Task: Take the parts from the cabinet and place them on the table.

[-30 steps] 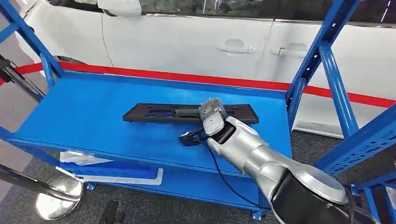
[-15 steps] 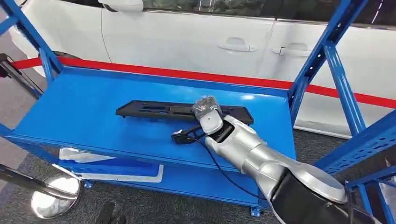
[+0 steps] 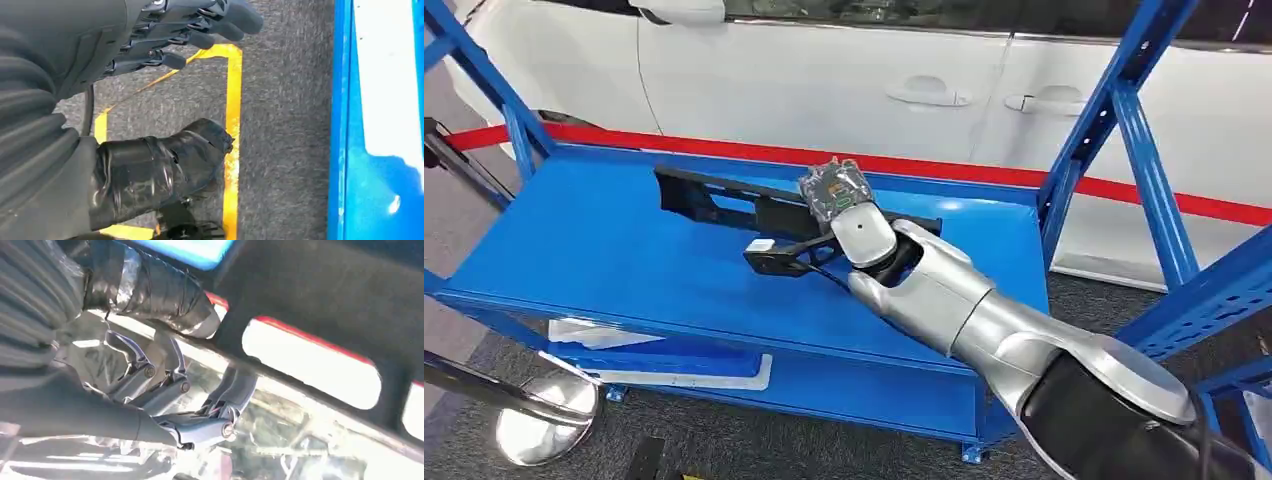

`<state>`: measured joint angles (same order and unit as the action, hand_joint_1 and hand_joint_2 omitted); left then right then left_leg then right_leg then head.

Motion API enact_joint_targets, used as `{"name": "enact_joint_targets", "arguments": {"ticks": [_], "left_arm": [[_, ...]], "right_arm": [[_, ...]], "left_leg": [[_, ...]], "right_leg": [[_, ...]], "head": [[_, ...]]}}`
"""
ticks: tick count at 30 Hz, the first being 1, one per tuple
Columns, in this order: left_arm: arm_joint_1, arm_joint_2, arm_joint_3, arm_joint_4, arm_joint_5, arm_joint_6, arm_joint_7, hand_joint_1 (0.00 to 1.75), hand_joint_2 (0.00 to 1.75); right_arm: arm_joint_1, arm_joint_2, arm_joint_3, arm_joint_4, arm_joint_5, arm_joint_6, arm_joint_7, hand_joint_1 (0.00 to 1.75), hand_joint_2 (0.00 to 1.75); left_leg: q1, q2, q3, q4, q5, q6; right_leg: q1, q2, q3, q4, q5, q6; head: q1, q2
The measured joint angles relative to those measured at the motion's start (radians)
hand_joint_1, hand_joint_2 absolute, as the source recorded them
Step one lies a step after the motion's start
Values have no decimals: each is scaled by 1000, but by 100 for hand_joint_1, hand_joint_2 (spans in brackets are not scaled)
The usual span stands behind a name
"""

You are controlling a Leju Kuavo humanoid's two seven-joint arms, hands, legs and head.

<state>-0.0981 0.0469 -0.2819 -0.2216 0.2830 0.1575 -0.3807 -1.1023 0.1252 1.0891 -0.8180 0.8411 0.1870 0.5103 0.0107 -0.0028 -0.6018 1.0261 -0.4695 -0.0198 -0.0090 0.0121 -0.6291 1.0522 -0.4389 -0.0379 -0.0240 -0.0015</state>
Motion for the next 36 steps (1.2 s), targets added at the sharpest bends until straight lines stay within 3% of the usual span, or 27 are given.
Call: {"name": "enact_joint_targets", "arguments": {"ticks": [1, 4, 5, 6, 7, 9, 10, 11, 14, 15, 16, 18, 19, 20, 21, 22, 23, 24, 25, 26, 27, 29, 31, 32, 33, 35, 36], "left_arm": [[0, -2, 0, 0, 1, 4, 2, 0, 175], [1, 0, 0, 0, 4, 11, 27, 0, 175], [4, 0, 0, 0, 4, 11, 38, 0, 175], [8, 0, 0, 0, 3, 12, 48, 0, 175], [11, -1, 0, 0, 1, 15, 62, 0, 175], [11, -2, 0, 0, -4, 33, 93, 0, 175], [10, -1, 0, 0, -11, 46, 112, 0, 175], [9, -1, -1, 0, -14, 54, 124, 0, 175], [9, -1, -8, 0, -18, 61, 137, 0, 175], [11, -2, -9, 0, -18, 62, 137, 0, 175], [11, -3, -9, 0, -18, 62, 138, 0, 175], [8, -5, -10, 0, -18, 63, 137, 0, 175], [8, -6, -11, 0, -19, 65, 137, 0, 175], [8, -6, -13, 0, -19, 66, 137, 0, 175], [8, -6, -15, 0, -19, 67, 137, 0, 175], [8, -6, -17, 0, -19, 68, 137, 0, 175], [8, -6, -17, 0, -19, 68, 137, 0, 175], [8, -7, -18, 0, -19, 68, 137, 0, 175], [8, -7, -18, 0, -19, 69, 137, 0, 175], [7, -7, -18, 0, -19, 70, 137, 0, 175], [7, -7, -18, 0, -18, 71, 138, 0, 175], [6, -7, -18, 0, -16, 79, 143, 0, 175], [11, -8, -19, 0, -13, 84, 146, 0, 175], [11, -9, -19, 0, -13, 85, 147, 0, 175], [11, -9, -19, 0, -13, 86, 147, 0, 175], [11, -8, -19, 0, -12, 89, 147, 0, 175], [10, -8, -19, 0, -12, 90, 147, 0, 175]], "right_arm": [[-1, -3, -3, -16, 1, -8, 4, 175, 175], [0, -20, -18, -83, 6, -43, 15, 175, 175], [0, -29, -20, -104, 8, -53, 20, 175, 175], [0, -36, -22, -120, 10, -58, 23, 175, 175], [1, -43, -26, -139, 14, -62, 25, 175, 175], [2, -55, -37, -183, 18, -71, 28, 175, 175], [2, -62, -46, -210, 19, -71, 31, 175, 175], [1, -68, -55, -230, 19, -73, 35, 175, 175], [2, -85, -74, -282, 19, -77, 41, 175, 175], [2, -92, -79, -296, 19, -77, 41, 175, 175], [3, -97, -85, -305, 19, -77, 41, 175, 175], [3, -106, -97, -322, 19, -78, 41, 175, 175], [6, -111, -100, -331, 19, -78, 41, 175, 175], [8, -113, -100, -334, 19, -78, 41, 175, 175], [12, -116, -100, -338, 19, -78, 41, 175, 175], [17, -119, -100, -344, 19, -78, 40, 175, 175], [19, -123, -102, -351, 19, -78, 40, 175, 175], [19, -125, -103, -358, 19, -78, 40, 175, 175], [18, -125, -108, -366, 19, -78, 39, 175, 175], [16, -126, -113, -373, 19, -79, 39, 175, 175], [16, -126, -115, -377, 19, -80, 39, 175, 175], [13, -131, -119, -386, 19, -80, 39, 175, 175], [19, -134, -119, -389, 18, -78, 39, 175, 175], [19, -134, -119, -389, 18, -77, 39, 175, 175], [20, -134, -119, -390, 18, -76, 39, 175, 175], [21, -134, -119, -391, 20, -78, 39, 175, 175], [24, -134, -119, -391, 21, -79, 39, 175, 175]], "left_leg": [[1, 1, -10, 33, -25, -5], [3, 1, -112, 250, -124, -15], [3, 1, -137, 297, -134, -15], [3, 1, -141, 299, -122, -14], [3, 1, -124, 258, -91, -11], [2, 1, -43, 87, 3, 1], [0, 0, -15, 14, 17, 9], [-6, -2, -3, 0, 16, 12], [-10, -2, -9, -1, 21, 22], [2, 2, -5, -21, 33, 32], [1, 6, -5, -22, 38, 33], [-1, 5, -11, -26, 46, 43], [-2, 7, -18, -23, 50, 48], [-2, 9, -24, -21, 53, 48], [-2, 10, -31, -20, 58, 48], [0, 10, -39, -18, 63, 46], [1, 10, -47, -15, 68, 43], [2, 9, -55, -10, 71, 40], [5, 9, -63, -1, 73, 36], [6, 9, -73, 7, 76, 30], [4, 6, -81, 7, 80, 23], [4, 2, -84, 7, 97, 6], [7, -1, -90, -4, 114, -6], [8, 0, -99, 4, 93, -12], [9, 2, -114, 30, 50, -16], [10, 3, -159, 179, -76, -22], [9, 3, -176, 254, -112, -22]], "right_leg": [[0, 0, 0, -2, 1, -2], [1, 0, 0, -1, -1, -8], [3, 0, 0, 0, -1, -8], [3, 1, 1, 1, -1, -8], [4, 0, 1, 3, -1, -8], [6, 4, 3, 7, -2, -8], [6, 5, 0, 6, -2, -7], [12, 6, -6, 8, 0, -3], [8, 6, -10, 0, 10, 14], [13, 8, -12, 5, 6, 19], [10, 5, -14, 15, -10, 23], [9, 0, -42, 100, -89, 30], [7, 0, -78, 209, -157, 34], [6, 0, -100, 277, -190, 36], [5, -1, -111, 319, -202, 39], [1, -1, -98, 314, -189, 41], [-3, -2, -66, 268, -160, 44], [-6, -2, -19, 194, -125, 45], [-10, -3, 48, 87, -87, 47], [-11, -2, 85, 8, -102, 49], [0, 2, 86, 20, -88, 44], [-1, 4, 68, 17, -76, 34], [-1, 2, 55, 13, -59, 16], [-5, 0, 46, 11, -46, 6], [-5, -1, 35, 11, -37, 1], [-3, -1, 7, 11, -17, -7], [0, 0, -7, 12, -7, -9]], "head": [[-5, 0], [-7, 0], [-7, 0], [-6, 0], [-7, 0], [-7, 0], [-6, 0], [-6, 0], [-6, 0], [-5, 0], [-5, 0], [0, 0], [0, 0], [-1, 0], [-1, 0], [0, 0], [0, 0], [-1, 0], [0, 0], [-1, 0], [-1, 0], [-2, 0], [0, 0], [-1, 0], [-2, 0], [-2, 0], [-2, 0]]}}
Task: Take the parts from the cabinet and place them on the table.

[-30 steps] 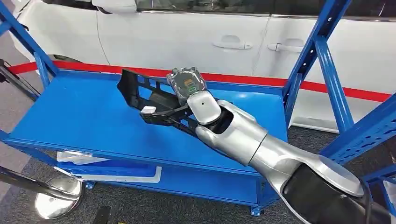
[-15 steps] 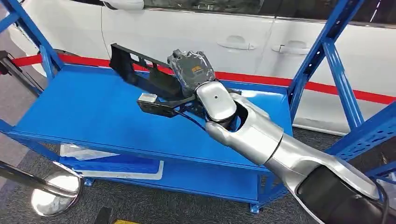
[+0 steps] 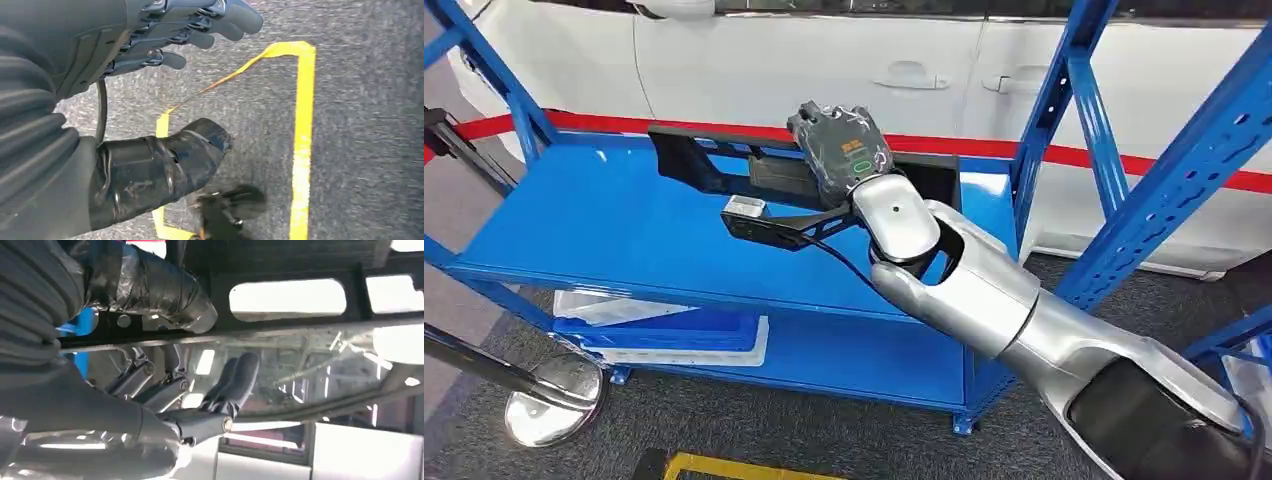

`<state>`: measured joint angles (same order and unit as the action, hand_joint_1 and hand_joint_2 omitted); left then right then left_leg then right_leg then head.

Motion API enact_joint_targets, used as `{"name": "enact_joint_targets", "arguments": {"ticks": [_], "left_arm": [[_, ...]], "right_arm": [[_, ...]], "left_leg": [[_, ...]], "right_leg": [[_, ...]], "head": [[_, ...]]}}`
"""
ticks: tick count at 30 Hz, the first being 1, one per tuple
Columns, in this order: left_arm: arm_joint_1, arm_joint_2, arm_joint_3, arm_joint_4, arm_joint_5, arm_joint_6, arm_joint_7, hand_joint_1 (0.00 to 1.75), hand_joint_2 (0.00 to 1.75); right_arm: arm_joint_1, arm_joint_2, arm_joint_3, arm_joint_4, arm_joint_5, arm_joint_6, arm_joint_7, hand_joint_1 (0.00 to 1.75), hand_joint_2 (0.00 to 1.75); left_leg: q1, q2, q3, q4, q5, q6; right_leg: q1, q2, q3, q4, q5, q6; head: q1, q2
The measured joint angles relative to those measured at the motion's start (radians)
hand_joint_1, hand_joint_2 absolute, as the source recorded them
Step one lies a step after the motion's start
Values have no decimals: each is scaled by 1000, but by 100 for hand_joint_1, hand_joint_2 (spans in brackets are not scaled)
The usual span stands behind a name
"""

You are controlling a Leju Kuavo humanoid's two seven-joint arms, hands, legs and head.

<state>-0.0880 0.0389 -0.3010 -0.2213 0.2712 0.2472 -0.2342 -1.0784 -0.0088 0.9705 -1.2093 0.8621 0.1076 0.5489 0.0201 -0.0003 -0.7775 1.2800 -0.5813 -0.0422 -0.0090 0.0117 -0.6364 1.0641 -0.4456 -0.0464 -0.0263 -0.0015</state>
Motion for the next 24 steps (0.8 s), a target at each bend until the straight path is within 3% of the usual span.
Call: {"name": "enact_joint_targets", "arguments": {"ticks": [1, 2, 3, 4, 5, 7, 8, 9, 11, 12, 13, 14, 15, 16, 17, 19, 20, 21, 22, 23, 24], "left_arm": [[-1, 0, 0, 0, 0, 0, 0, 0, 175], [-1, 0, 0, 0, 0, 0, 1, 0, 175], [-2, -1, 0, 0, 1, 0, 3, 0, 175], [-2, -2, 0, 0, 2, 0, 3, 0, 175], [-3, -2, 0, 0, 2, 0, 4, 0, 175], [-7, 2, 0, 0, 2, 3, 3, 0, 175], [-8, 2, -1, 0, 2, 4, 2, 0, 175], [-8, 2, -2, 0, 2, 5, 2, 0, 175], [-7, 2, -5, 0, 3, 5, 2, 0, 175], [-8, 0, -5, 0, 3, 5, 3, 0, 175], [-9, 0, -5, 0, 2, 5, 2, 0, 175], [-9, 0, -5, 0, 2, 5, 2, 0, 175], [-9, 0, -6, 0, 2, 5, 2, 0, 175], [-8, 0, -6, 0, 2, 5, 2, 0, 175], [-8, 0, -6, 0, 2, 5, 2, 0, 175], [-7, -1, -6, 0, 0, 5, -7, 0, 175], [-7, -2, -6, 0, 0, 0, -16, 0, 175], [-7, -2, -7, 0, 1, -6, -24, 0, 175], [-7, -2, -7, 0, 2, -8, -33, 0, 175], [-7, -2, -7, 0, 4, -8, -38, 0, 175], [-8, -2, -7, 0, 11, -8, -43, 0, 175]], "right_arm": [[4, 0, 0, 0, 3, -3, -2, 175, 175], [8, 0, 0, 0, 4, -4, -3, 175, 175], [11, 0, 0, -1, 11, -10, -5, 175, 175], [12, 0, 0, -4, 16, -15, -8, 175, 175], [12, 0, -1, -8, 20, -23, -11, 175, 175], [11, 0, -8, -19, 28, -39, -16, 175, 175], [13, -1, -11, -21, 32, -45, -17, 175, 175], [13, 0, -11, -23, 32, -51, -18, 175, 175], [13, -2, -13, -27, 32, -53, -18, 175, 175], [15, -5, -14, -28, 32, -53, -18, 175, 175], [14, -5, -15, -29, 32, -55, -18, 175, 175], [15, -6, -17, -31, 32, -55, -18, 175, 175], [17, -7, -18, -31, 32, -55, -18, 175, 175], [20, -7, -18, -31, 32, -55, -18, 175, 175], [22, -9, -19, -31, 32, -55, -18, 175, 175], [24, -10, -19, -31, 33, -55, -20, 175, 175], [24, -10, -19, -31, 34, -56, -23, 175, 175], [24, -10, -19, -31, 35, -56, -28, 175, 175], [24, -9, -21, -31, 37, -57, -32, 175, 175], [24, -8, -21, -30, 40, -60, -37, 175, 175], [26, -9, -21, -29, 43, -63, -39, 175, 175]], "left_leg": [[-1, 0, -2, 47, -3, 1], [-2, 0, 16, 49, 17, 4], [-2, 0, 52, 17, 50, 10], [-4, 0, 108, -49, 82, 17], [-8, -1, 159, -115, 93, 25], [-18, -1, 261, -259, 48, 44], [-21, -2, 258, -266, 57, 41], [-26, -4, 255, -271, 66, 48], [-25, -2, 251, -294, 88, 57], [-14, 8, 255, -306, 106, 62], [-16, 7, 245, -313, 119, 73], [-16, 8, 227, -313, 131, 76], [-16, 8, 215, -311, 140, 76], [-16, 8, 202, -309, 148, 75], [-16, 8, 188, -307, 157, 74], [-16, 8, 162, -301, 168, 70], [-16, 7, 150, -293, 173, 66], [-16, 7, 143, -284, 176, 62], [-21, 6, 129, -272, 176, 59], [-21, 6, 125, -267, 181, 53], [-21, 5, 121, -267, 189, 44]], "right_leg": [[2, 0, -13, 0, 9, -1], [4, 0, -25, 0, 18, 0], [6, 0, -36, 1, 27, 0], [8, 0, -45, 1, 35, 1], [9, 0, -50, 1, 40, 2], [11, -2, -56, -1, 51, 10], [7, -3, -51, -8, 61, 18], [2, -4, -48, -15, 71, 24], [7, -2, -46, -29, 90, 37], [5, -2, -56, -20, 68, 41], [8, -3, -68, 6, 22, 44], [5, -4, -95, 100, -64, 48], [5, -4, -113, 174, -111, 49], [5, -4, -125, 239, -133, 51], [5, -4, -124, 276, -124, 53], [3, -4, -68, 228, -46, 52], [2, -4, -11, 154, -17, 50], [1, -4, 49, 74, -19, 47], [4, -3, 95, 4, -52, 44], [8, -1, 102, -24, -69, 38], [7, -1, 96, -23, -65, 33]], "head": [[0, 0], [0, 0], [0, 0], [0, 0], [0, 0], [1, 0], [1, 0], [-3, 0], [-2, 0], [-2, 0], [2, 0], [3, 0], [3, 0], [3, 0], [4, 0], [4, 0], [3, 0], [4, 0], [4, 0], [2, 0], [3, 0]]}}
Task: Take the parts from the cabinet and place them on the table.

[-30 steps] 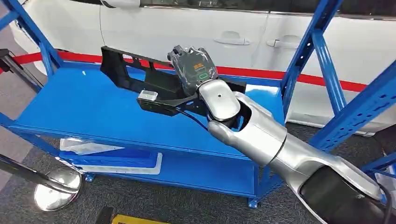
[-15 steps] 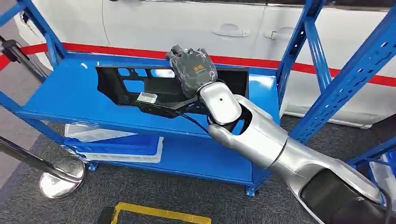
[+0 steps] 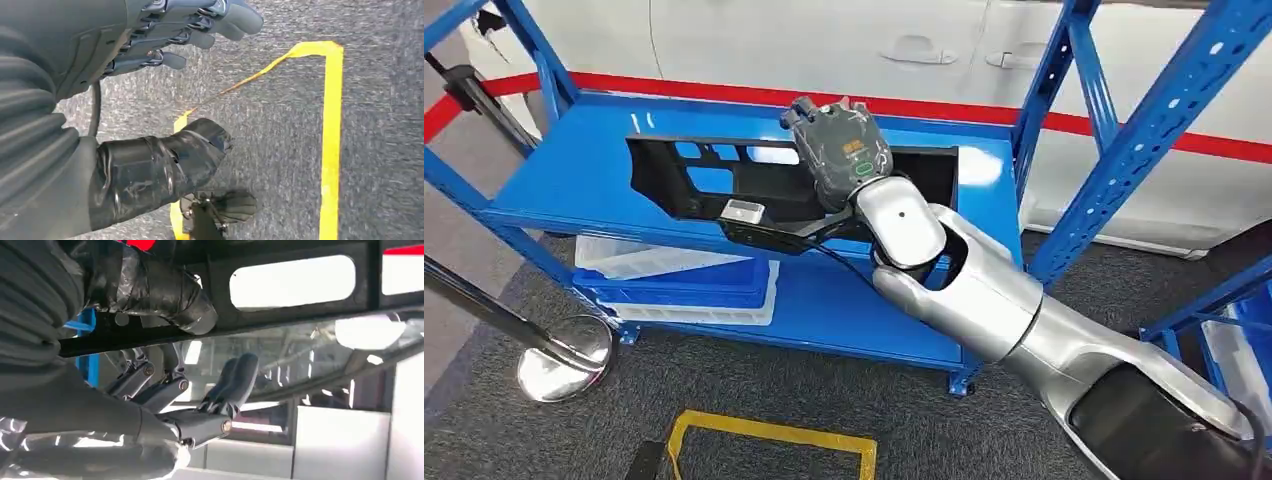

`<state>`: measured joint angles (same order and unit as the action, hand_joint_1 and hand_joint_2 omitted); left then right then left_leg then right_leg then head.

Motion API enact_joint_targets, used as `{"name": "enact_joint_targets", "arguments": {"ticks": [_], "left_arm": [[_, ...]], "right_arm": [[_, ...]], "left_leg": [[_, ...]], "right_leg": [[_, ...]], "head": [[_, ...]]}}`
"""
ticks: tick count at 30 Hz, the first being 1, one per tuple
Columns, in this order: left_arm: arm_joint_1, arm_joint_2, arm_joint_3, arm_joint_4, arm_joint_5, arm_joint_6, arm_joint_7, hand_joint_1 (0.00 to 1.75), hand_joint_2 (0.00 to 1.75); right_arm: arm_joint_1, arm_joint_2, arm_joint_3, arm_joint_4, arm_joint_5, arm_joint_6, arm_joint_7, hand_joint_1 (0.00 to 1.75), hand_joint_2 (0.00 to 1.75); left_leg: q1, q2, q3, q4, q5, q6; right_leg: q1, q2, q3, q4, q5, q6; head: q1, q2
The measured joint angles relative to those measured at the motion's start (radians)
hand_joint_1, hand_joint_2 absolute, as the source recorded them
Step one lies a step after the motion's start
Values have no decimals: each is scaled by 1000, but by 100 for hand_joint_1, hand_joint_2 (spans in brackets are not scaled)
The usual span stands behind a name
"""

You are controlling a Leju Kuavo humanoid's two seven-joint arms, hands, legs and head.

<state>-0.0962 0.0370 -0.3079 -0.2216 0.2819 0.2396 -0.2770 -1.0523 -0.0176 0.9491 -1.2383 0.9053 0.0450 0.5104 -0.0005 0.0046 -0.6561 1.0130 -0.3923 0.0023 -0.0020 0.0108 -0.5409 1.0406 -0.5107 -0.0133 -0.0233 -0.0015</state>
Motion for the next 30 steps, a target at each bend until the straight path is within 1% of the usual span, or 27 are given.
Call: {"name": "enact_joint_targets", "arguments": {"ticks": [1, 2, 3, 4, 5, 6, 7, 8, 9, 10, 11, 12, 13, 14, 17, 18, 19, 21, 22, 23, 24, 25, 26, 27, 28, 29, 30], "left_arm": [[0, 0, 0, 0, 4, 1, -1, 0, 175], [1, 1, 0, 0, 5, 3, -1, 0, 175], [2, 2, 0, 0, 5, 3, -1, 0, 175], [2, -2, 0, 0, 5, 3, -1, 0, 175], [0, -2, 0, 0, 4, 4, -1, 0, 175], [-1, -2, 0, 0, 4, 7, 0, 0, 175], [0, -2, 0, 0, 5, 9, 1, 0, 175], [1, -2, 0, 0, 5, 12, 1, 0, 175], [1, -2, 0, 0, 5, 12, 1, 0, 175], [0, -2, 0, 0, 5, 13, 1, 0, 175], [0, -2, 0, 0, 4, 13, 0, 0, 175], [0, -2, 0, 0, 4, 12, 0, 0, 175], [-1, -2, 0, 0, 4, 11, -2, 0, 175], [-1, -2, 0, 0, 5, 11, -3, 0, 175], [1, -2, -1, 0, 14, 6, -1, 0, 175], [2, -3, -1, 0, 18, 7, 7, 0, 175], [2, -4, -1, 0, 24, 8, 14, 0, 175], [2, -5, -1, 0, 33, 3, 32, 0, 175], [2, -6, -1, 0, 36, 1, 40, 0, 175], [3, -6, -1, 0, 43, 0, 44, 0, 175], [4, -6, -1, 0, 44, 0, 46, 0, 175], [4, -7, -1, 0, 44, -3, 47, 0, 175], [5, -8, -1, 0, 44, -3, 47, 0, 175], [4, -9, -1, 0, 45, -5, 47, 0, 175], [4, -10, 0, 0, 46, -4, 47, 0, 175], [2, -11, -1, 0, 47, -2, 48, 0, 175], [2, -11, -1, 0, 48, 1, 48, 0, 175]], "right_arm": [[2, 0, 0, 3, 3, -1, -3, 175, 175], [4, 0, 0, 6, 7, -3, -9, 175, 175], [5, 1, 0, 10, 10, -5, -14, 175, 175], [5, 3, 0, 14, 10, -10, -19, 175, 175], [5, 4, 0, 18, 11, -18, -23, 175, 175], [8, 6, 0, 22, 12, -24, -29, 175, 175], [11, 8, 0, 27, 13, -30, -31, 175, 175], [15, 10, 0, 33, 13, -32, -32, 175, 175], [18, 12, 0, 39, 13, -32, -34, 175, 175], [20, 13, 0, 43, 13, -32, -35, 175, 175], [20, 13, 0, 47, 13, -32, -35, 175, 175], [19, 16, 0, 50, 15, -35, -37, 175, 175], [18, 18, 0, 52, 19, -38, -38, 175, 175], [16, 20, 0, 53, 22, -42, -39, 175, 175], [17, 21, 0, 53, 27, -47, -42, 175, 175], [17, 20, 0, 51, 27, -47, -42, 175, 175], [16, 19, 0, 49, 27, -47, -42, 175, 175], [17, 19, 0, 42, 31, -54, -43, 175, 175], [22, 19, 0, 40, 38, -57, -43, 175, 175], [25, 19, 0, 37, 47, -59, -43, 175, 175], [27, 19, 0, 34, 51, -60, -42, 175, 175], [27, 19, 0, 28, 55, -60, -42, 175, 175], [27, 20, 0, 23, 58, -60, -42, 175, 175], [27, 20, 0, 14, 62, -60, -42, 175, 175], [26, 20, 0, 8, 63, -62, -42, 175, 175], [24, 24, 0, 0, 63, -64, -42, 175, 175], [25, 25, 0, -5, 64, -63, -40, 175, 175]], "left_leg": [[2, 0, -2, -3, 6, -5], [3, 0, -4, -2, 10, -11], [7, -1, -13, 9, -4, -16], [7, -2, -29, 47, -41, -23], [11, -2, -57, 118, -87, -29], [14, -1, -89, 200, -127, -34], [14, -1, -114, 269, -152, -38], [15, -1, -121, 298, -154, -40], [15, -1, -107, 284, -136, -41], [16, -1, -71, 225, -99, -39], [16, -1, -19, 139, -58, -35], [15, -2, 33, 49, -30, -30], [12, -3, 60, 16, -53, -23], [3, -6, 61, 4, -51, -18], [1, -5, 57, -9, -46, -1], [16, -2, 64, -25, -39, 10], [12, -1, 65, -28, -35, 16], [12, -1, 62, -27, -34, 20], [12, -1, 61, -25, -34, 20], [12, -1, 59, -22, -34, 20], [13, -1, 57, -18, -34, 20], [14, -3, 55, -14, -35, 19], [15, -4, 53, -9, -37, 17], [16, -5, 51, 0, -41, 12], [16, -6, 43, 7, -44, 7], [9, -8, 31, 23, -44, 2], [11, -7, 24, 20, -39, -6]], "right_leg": [[4, 0, -3, 1, 4, -6], [1, -1, -5, -5, 11, -17], [-4, -5, -5, -9, 18, -26], [-5, -6, -10, -9, 23, -34], [-5, -7, -17, -9, 28, -39], [-3, -8, -22, -9, 32, -39], [-3, -8, -27, -8, 35, -39], [-3, -8, -30, -7, 37, -38], [-3, -8, -34, -6, 38, -36], [-3, -8, -35, -3, 39, -36], [-3, -8, -35, -1, 39, -35], [-3, -8, -34, -1, 37, -34], [-1, -8, -40, -2, 38, -29], [-1, -7, -44, -2, 42, -22], [-2, -7, -45, -7, 49, -5], [1, -7, -49, 1, 38, 1], [1, -7, -62, 26, 17, 4], [-2, -7, -127, 172, -63, 7], [-2, -7, -164, 250, -91, 9], [-3, -7, -188, 299, -98, 11], [-6, -7, -188, 295, -79, 13], [-10, -7, -168, 251, -43, 14], [-11, -7, -140, 192, -7, 13], [-13, -7, -90, 86, 47, 11], [-12, -6, -69, 40, 45, 8], [-8, -6, -64, 19, 44, 7], [-6, -4, -72, 28, 47, 3]], "head": [[-1, 0], [1, 0], [2, 0], [-4, 0], [-6, 0], [-4, 0], [-5, 0], [-6, 0], [-5, 0], [-5, 0], [-5, 0], [-5, 0], [-4, 0], [-4, 0], [-5, 0], [-4, 0], [-1, 0], [0, 0], [0, 0], [1, 0], [4, 0], [5, 0], [5, 0], [6, 0], [8, 0], [6, 0], [5, 0]]}}
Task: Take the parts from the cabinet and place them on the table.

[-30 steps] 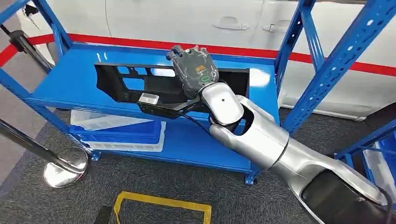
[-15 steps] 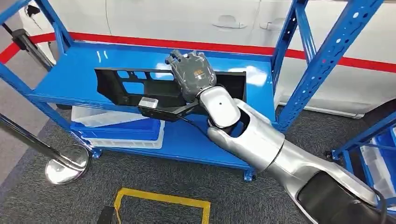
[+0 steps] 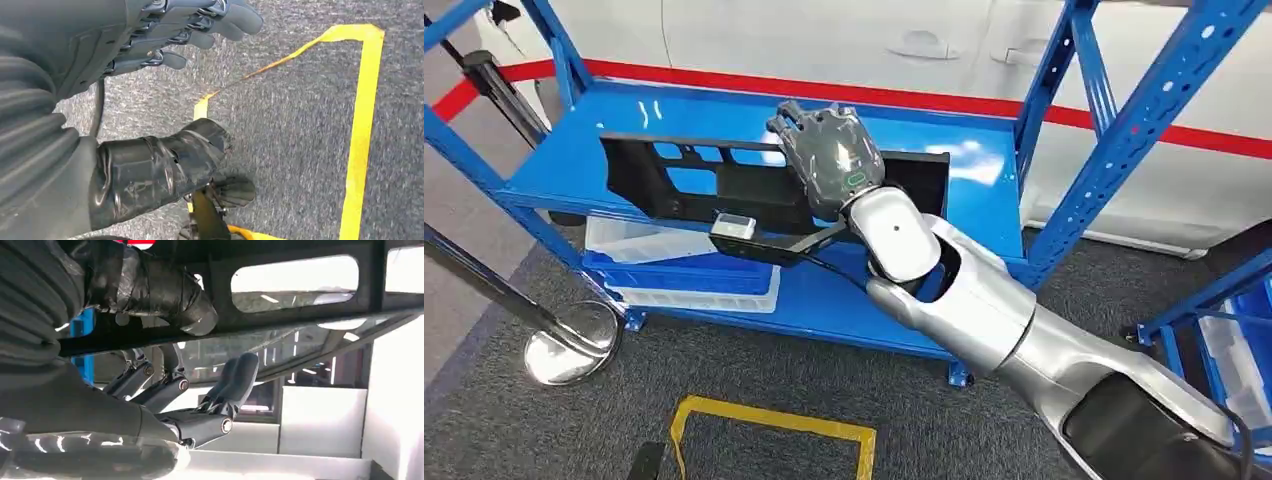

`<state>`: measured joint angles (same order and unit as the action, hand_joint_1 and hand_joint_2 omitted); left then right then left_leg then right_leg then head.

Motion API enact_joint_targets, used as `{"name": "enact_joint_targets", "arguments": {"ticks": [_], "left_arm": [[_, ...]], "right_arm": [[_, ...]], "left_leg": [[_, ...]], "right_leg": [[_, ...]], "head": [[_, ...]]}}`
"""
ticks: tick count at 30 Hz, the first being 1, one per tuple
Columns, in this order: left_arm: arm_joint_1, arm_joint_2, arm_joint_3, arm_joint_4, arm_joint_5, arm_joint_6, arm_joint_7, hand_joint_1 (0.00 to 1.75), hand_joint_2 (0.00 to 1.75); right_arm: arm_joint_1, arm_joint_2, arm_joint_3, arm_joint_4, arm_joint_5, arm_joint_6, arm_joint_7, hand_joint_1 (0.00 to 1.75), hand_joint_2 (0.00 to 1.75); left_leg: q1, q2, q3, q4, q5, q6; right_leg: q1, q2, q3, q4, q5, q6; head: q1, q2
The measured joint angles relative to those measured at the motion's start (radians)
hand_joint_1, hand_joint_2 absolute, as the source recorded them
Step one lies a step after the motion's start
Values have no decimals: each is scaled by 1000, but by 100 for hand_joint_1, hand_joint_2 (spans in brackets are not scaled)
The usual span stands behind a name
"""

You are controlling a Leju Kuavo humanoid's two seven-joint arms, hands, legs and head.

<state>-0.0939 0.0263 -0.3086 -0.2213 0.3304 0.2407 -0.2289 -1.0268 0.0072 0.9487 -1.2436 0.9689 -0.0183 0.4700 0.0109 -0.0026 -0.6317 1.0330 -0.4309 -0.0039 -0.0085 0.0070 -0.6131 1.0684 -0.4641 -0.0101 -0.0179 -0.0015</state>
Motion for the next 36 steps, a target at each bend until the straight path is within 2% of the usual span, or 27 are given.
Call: {"name": "enact_joint_targets", "arguments": {"ticks": [2, 3, 4, 5, 7, 8, 9, 10, 12, 13, 14, 17, 18, 19, 20, 22, 23, 24, 25, 27, 28, 29, 30, 32, 33, 34, 36], "left_arm": [[4, -2, 0, 0, 6, 7, 2, 0, 175], [5, -2, 0, 0, 7, 9, 2, 0, 175], [5, -4, 0, 0, 7, 11, 2, 0, 175], [4, -4, 0, 0, 8, 13, 2, 0, 175], [4, -3, 0, 0, 8, 14, 2, 0, 175], [4, -3, 0, 0, 9, 14, 3, 0, 175], [5, -3, 0, 0, 11, 14, 3, 0, 175], [5, -3, 0, 0, 11, 14, 3, 0, 175], [3, -3, 0, 0, 11, 13, 3, 0, 175], [1, -2, 0, 0, 11, 13, 3, 0, 175], [-1, -2, 0, 0, 13, 12, 3, 0, 175], [2, -2, 0, 0, 13, 10, 3, 0, 175], [4, -2, 0, 0, 13, 10, 3, 0, 175], [3, -4, 0, 0, 13, 8, 2, 0, 175], [2, -4, 0, 0, 13, 6, 2, 0, 175], [1, -4, 0, 0, 13, 2, -1, 0, 175], [2, -4, 0, 0, 13, 1, -2, 0, 175], [2, -3, 0, 0, 13, -1, -4, 0, 175], [2, -3, 0, 0, 14, -1, -6, 0, 175], [2, -3, 0, 0, 15, -1, -6, 0, 175], [2, -3, 0, 0, 17, -1, -6, 0, 175], [2, -5, 0, 0, 17, -2, -7, 0, 175], [2, -6, 0, 0, 17, -4, -7, 0, 175], [2, -6, 0, 0, 17, -4, -8, 0, 175], [4, -4, 0, 0, 17, -4, -8, 0, 175], [4, -2, 0, 1, 17, -4, -7, 0, 175], [5, -5, 0, 1, 17, -4, -6, 0, 175]], "right_arm": [[2, 0, 0, -11, 0, 0, 0, 175, 175], [2, 0, 0, -16, 1, 0, 0, 175, 175], [2, 2, 0, -21, 1, 0, 0, 175, 175], [2, 3, 0, -25, 2, 0, 0, 175, 175], [2, 3, 0, -33, 2, 1, 0, 175, 175], [4, 3, 0, -35, 2, 2, 0, 175, 175], [6, 3, 0, -38, 2, 2, 1, 175, 175], [9, 3, 0, -39, 2, 2, 2, 175, 175], [9, 3, 0, -46, 2, 2, 3, 175, 175], [8, 3, -1, -52, 2, 2, 5, 175, 175], [8, 2, -2, -57, 2, 2, 6, 175, 175], [9, 2, -2, -63, 0, 1, 7, 175, 175], [9, 1, -3, -65, -1, 1, 7, 175, 175], [10, -3, -4, -67, -1, 1, 8, 175, 175], [9, -4, -5, -69, -2, 1, 8, 175, 175], [9, -6, -8, -72, -3, 1, 10, 175, 175], [11, -6, -8, -72, -3, 1, 10, 175, 175], [12, -7, -8, -72, -6, 1, 10, 175, 175], [13, -8, -8, -72, -8, 0, 10, 175, 175], [12, -10, -8, -75, -14, -1, 11, 175, 175], [12, -10, -10, -79, -19, -1, 11, 175, 175], [12, -9, -10, -82, -21, -1, 11, 175, 175], [12, -9, -13, -87, -21, -2, 11, 175, 175], [10, -10, -18, -87, -21, -2, 11, 175, 175], [11, -10, -18, -88, -21, -2, 11, 175, 175], [11, -10, -19, -88, -21, -2, 11, 175, 175], [9, -10, -19, -90, -21, -2, 11, 175, 175]], "left_leg": [[4, 0, -3, -5, 8, -12], [4, 0, -8, -3, 3, -16], [6, 2, -17, 15, -24, -22], [7, 2, -33, 66, -68, -28], [8, 2, -83, 211, -148, -36], [8, 2, -103, 270, -171, -38], [9, 2, -99, 283, -168, -39], [9, 2, -70, 245, -146, -38], [9, 2, 32, 85, -81, -33], [9, 2, 80, 0, -77, -29], [-1, -1, 87, -11, -75, -21], [-5, -3, 73, -6, -59, 0], [-3, -2, 69, -17, -46, 8], [3, 7, 68, -21, -34, 17], [3, 5, 59, -26, -26, 27], [-1, 6, 36, -24, -11, 34], [-3, 7, 24, -21, -4, 34], [-5, 7, 11, -17, 3, 34], [-6, 7, -3, -11, 8, 34], [-9, 7, -24, 0, 16, 32], [-10, 6, -30, 6, 19, 29], [-10, 7, -39, 7, 25, 24], [-9, 7, -41, 7, 32, 18], [-3, 7, -42, -1, 48, 6], [-11, 4, -43, -7, 57, -2], [-5, 4, -48, -2, 40, -6], [0, 3, -79, 79, -55, -23]], "right_leg": [[4, 2, -7, 0, 6, -9], [-4, -1, -7, -10, 15, -20], [-5, -3, -9, -13, 21, -27], [-5, -4, -14, -13, 26, -31], [-4, -5, -26, -11, 34, -34], [-3, -5, -34, -9, 38, -33], [-3, -5, -42, -7, 44, -32], [-3, -5, -49, -7, 49, -31], [-3, -4, -57, -7, 58, -26], [-3, -3, -59, -7, 63, -21], [1, -3, -62, -8, 69, -13], [-2, -4, -65, -17, 89, 4], [2, -2, -67, -18, 96, 12], [3, -3, -88, 26, 68, 18], [6, -3, -102, 73, 16, 18], [6, -3, -137, 207, -96, 17], [6, -3, -144, 257, -124, 16], [6, -3, -137, 280, -123, 15], [6, -3, -112, 263, -98, 12], [8, -3, -15, 133, -37, 1], [13, -2, 44, 43, -31, -10], [17, -2, 72, -1, -64, -20], [20, -2, 67, -12, -51, -17], [26, -3, 61, -16, -40, -21], [16, -3, 57, -29, -27, -29], [9, -10, 56, -39, -14, -30], [5, -10, 38, -44, 6, -43]], "head": [[3, 0], [3, 0], [1, 0], [-2, 0], [-2, 0], [-2, 0], [-2, 0], [-2, 0], [-2, 0], [-2, 0], [-1, 0], [0, 0], [-1, 0], [1, 0], [7, 0], [13, 0], [12, 0], [12, 0], [13, 0], [13, 0], [12, 0], [10, 0], [10, 0], [15, 0], [14, 0], [17, 0], [9, 0]]}}
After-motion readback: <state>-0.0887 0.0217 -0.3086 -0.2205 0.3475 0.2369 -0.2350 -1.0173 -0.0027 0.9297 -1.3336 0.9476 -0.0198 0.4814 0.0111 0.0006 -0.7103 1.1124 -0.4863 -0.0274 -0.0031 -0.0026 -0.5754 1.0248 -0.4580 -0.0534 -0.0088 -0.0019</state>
